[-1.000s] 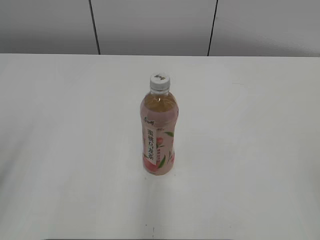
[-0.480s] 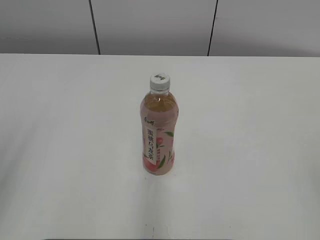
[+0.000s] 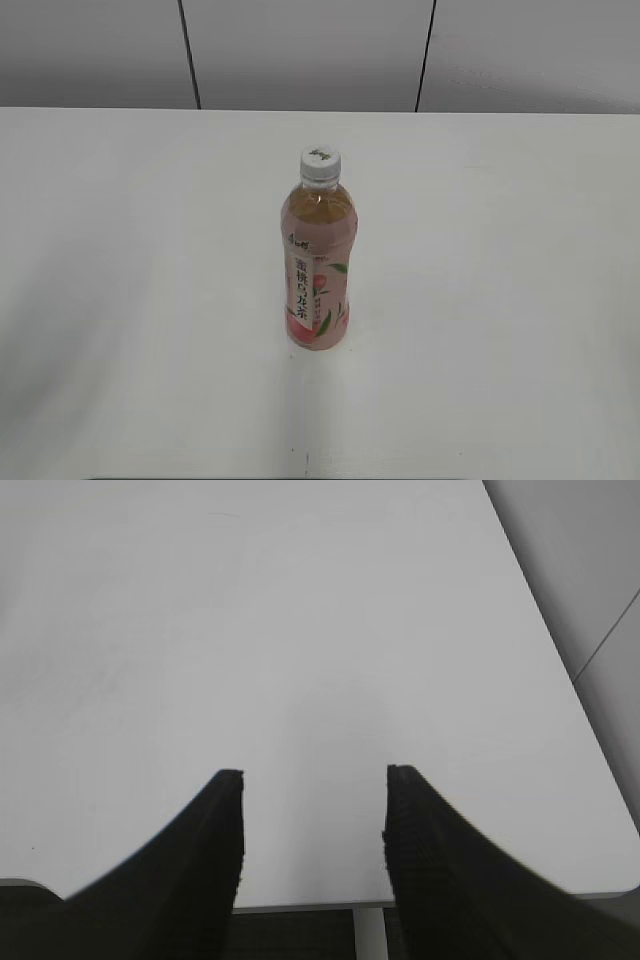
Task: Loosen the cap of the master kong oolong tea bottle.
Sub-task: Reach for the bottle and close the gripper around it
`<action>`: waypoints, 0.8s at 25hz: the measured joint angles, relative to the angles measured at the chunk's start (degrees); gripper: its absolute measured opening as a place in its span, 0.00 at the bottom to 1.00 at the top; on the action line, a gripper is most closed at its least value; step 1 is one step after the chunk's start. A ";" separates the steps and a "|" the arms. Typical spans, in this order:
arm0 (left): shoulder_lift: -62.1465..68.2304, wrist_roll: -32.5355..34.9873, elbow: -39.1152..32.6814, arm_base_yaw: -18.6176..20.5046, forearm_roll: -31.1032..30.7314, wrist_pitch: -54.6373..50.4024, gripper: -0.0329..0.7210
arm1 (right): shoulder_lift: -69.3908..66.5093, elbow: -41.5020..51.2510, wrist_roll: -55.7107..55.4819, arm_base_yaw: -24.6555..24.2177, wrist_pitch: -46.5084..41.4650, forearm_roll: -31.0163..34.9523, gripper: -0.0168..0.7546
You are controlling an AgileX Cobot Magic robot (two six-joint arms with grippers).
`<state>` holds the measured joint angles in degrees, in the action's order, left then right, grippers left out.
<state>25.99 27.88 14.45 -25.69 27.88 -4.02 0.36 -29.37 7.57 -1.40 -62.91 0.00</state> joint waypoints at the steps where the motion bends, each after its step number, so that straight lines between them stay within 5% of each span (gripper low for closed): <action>1: 2.43 0.06 0.00 -1.92 -0.15 0.36 0.36 | 0.00 0.00 0.00 0.00 0.00 0.00 0.48; 7: 14.14 0.12 0.00 -8.08 3.11 7.48 0.36 | 0.00 0.00 0.00 0.00 0.00 0.00 0.48; 20: 16.95 0.17 0.00 -8.51 4.36 13.33 0.36 | 0.00 0.00 0.00 0.00 0.00 0.00 0.48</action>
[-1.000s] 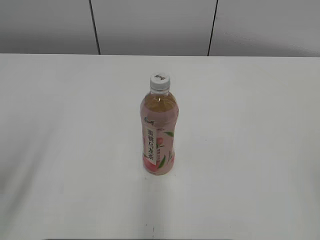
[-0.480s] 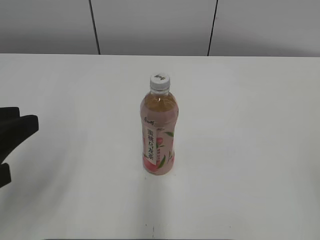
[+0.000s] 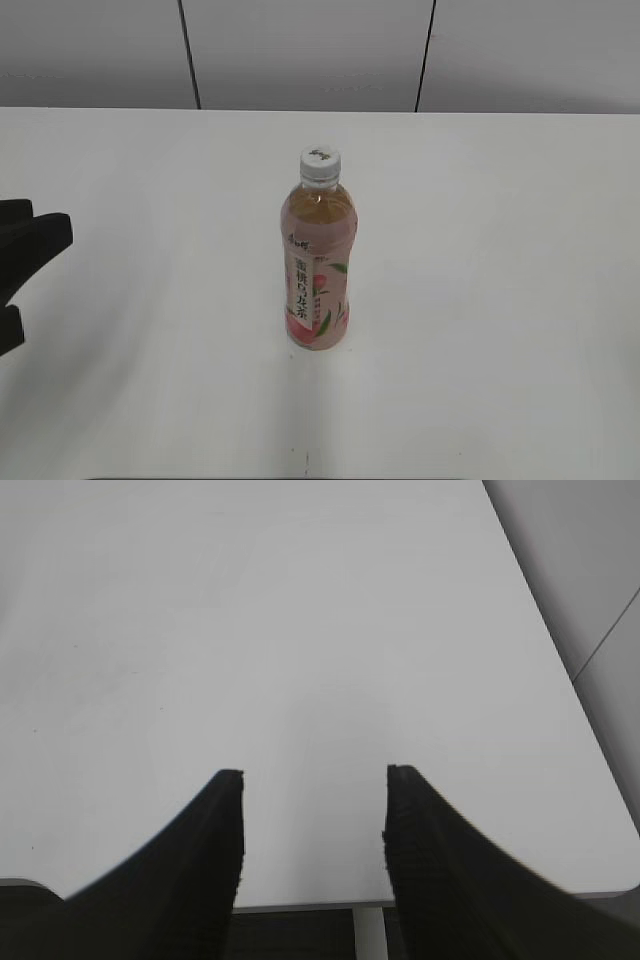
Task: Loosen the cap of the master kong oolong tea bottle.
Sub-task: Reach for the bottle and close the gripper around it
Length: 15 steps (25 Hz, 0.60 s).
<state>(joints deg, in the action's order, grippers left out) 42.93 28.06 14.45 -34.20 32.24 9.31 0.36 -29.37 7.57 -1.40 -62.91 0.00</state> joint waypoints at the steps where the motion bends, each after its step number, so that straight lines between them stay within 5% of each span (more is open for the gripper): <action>1: 0.00 0.00 0.00 0.00 0.00 0.14 0.36 | 0.00 0.00 0.00 0.00 0.00 0.00 0.48; 5: 0.00 -0.65 0.00 0.00 0.16 1.85 0.36 | 0.00 0.00 0.00 0.00 0.00 0.00 0.48; 7: 0.00 -7.24 0.00 0.00 -4.46 3.65 0.36 | 0.00 0.00 0.00 0.00 0.00 0.00 0.48; 11: 0.18 -32.20 0.00 0.00 -29.91 10.91 0.36 | 0.00 0.00 0.00 0.00 0.00 0.00 0.48; 15: 3.38 -43.70 0.00 0.00 -47.07 15.79 0.37 | 0.00 0.00 0.00 0.00 0.00 0.00 0.48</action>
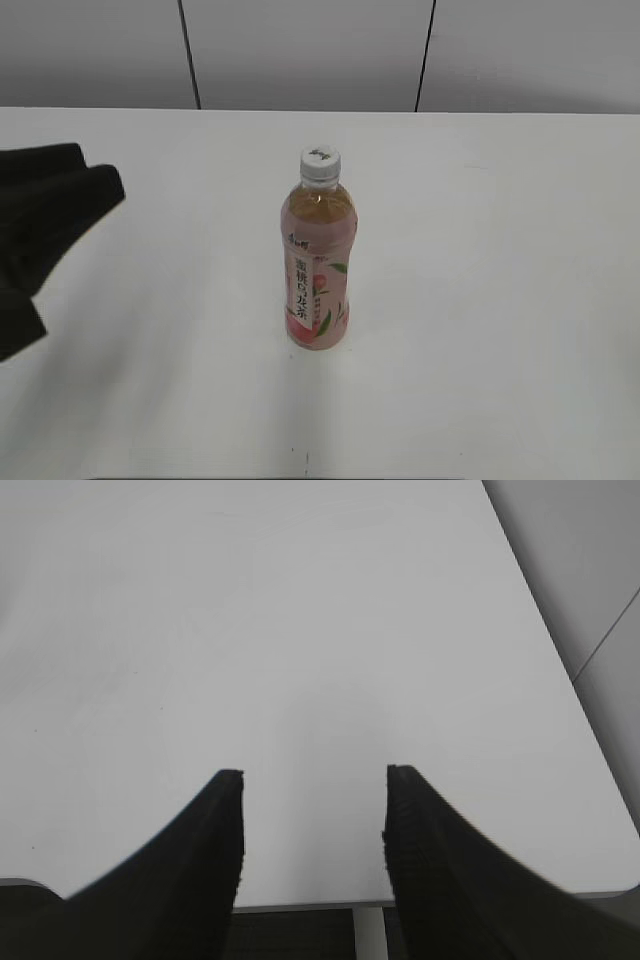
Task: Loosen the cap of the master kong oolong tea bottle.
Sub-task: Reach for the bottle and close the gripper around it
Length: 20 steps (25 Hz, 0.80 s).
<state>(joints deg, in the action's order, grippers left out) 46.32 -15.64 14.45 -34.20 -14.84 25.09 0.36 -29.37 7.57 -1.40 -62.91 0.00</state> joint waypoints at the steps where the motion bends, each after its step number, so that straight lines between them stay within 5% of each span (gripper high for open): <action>1: 1.80 -0.64 0.00 0.00 -1.26 0.27 0.39 | 0.00 0.00 0.00 0.00 0.00 0.00 0.48; 9: 22.15 -1.91 -0.01 0.00 -3.15 12.47 0.77 | 0.00 0.00 0.00 0.00 0.00 0.00 0.48; 20: 49.09 3.14 0.04 0.00 -3.72 41.32 0.80 | 0.00 0.00 0.00 0.00 0.00 0.00 0.48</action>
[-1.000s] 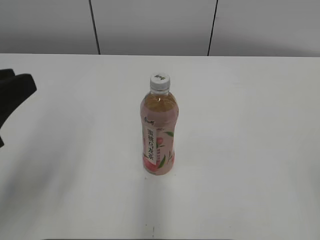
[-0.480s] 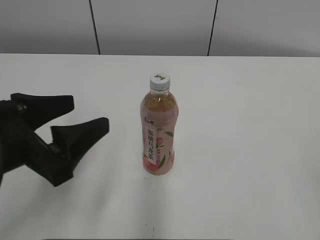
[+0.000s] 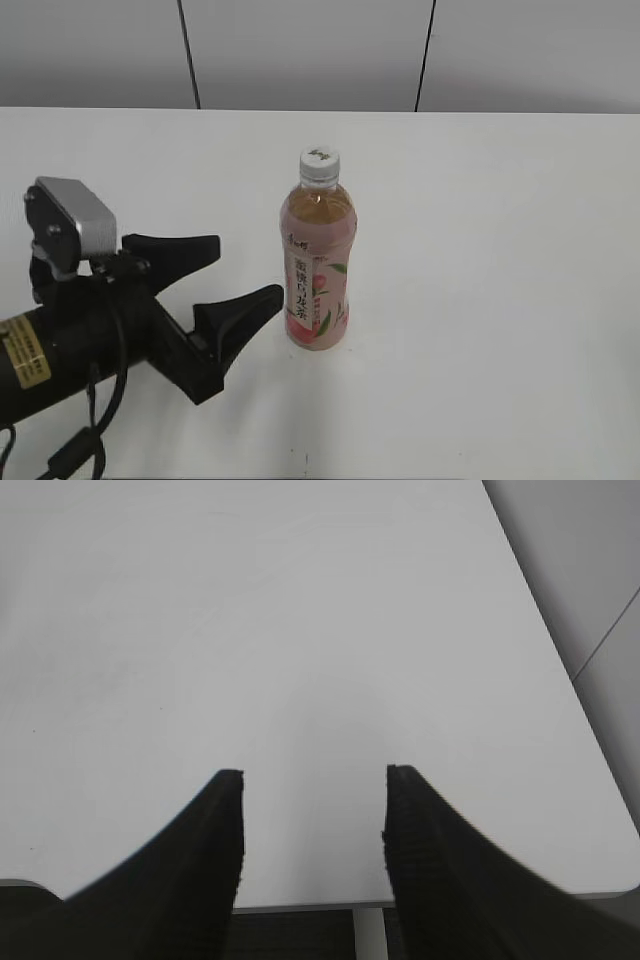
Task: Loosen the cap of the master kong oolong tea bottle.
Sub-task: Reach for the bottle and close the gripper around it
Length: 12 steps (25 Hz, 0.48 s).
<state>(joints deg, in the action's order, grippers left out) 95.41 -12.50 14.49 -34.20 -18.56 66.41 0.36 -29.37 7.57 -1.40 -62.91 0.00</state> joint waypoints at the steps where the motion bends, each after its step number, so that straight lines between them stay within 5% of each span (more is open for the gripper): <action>1: 1.57 0.21 0.00 0.00 0.00 0.97 0.80 | 0.00 0.00 0.00 0.00 0.00 0.00 0.48; 12: 9.51 0.78 7.55 0.00 -3.19 2.35 0.80 | 0.00 0.00 0.00 0.00 0.00 0.00 0.48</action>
<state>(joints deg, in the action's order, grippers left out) 104.92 -11.72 22.04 -34.20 -21.74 68.76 0.36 -29.37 7.57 -1.40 -62.91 0.00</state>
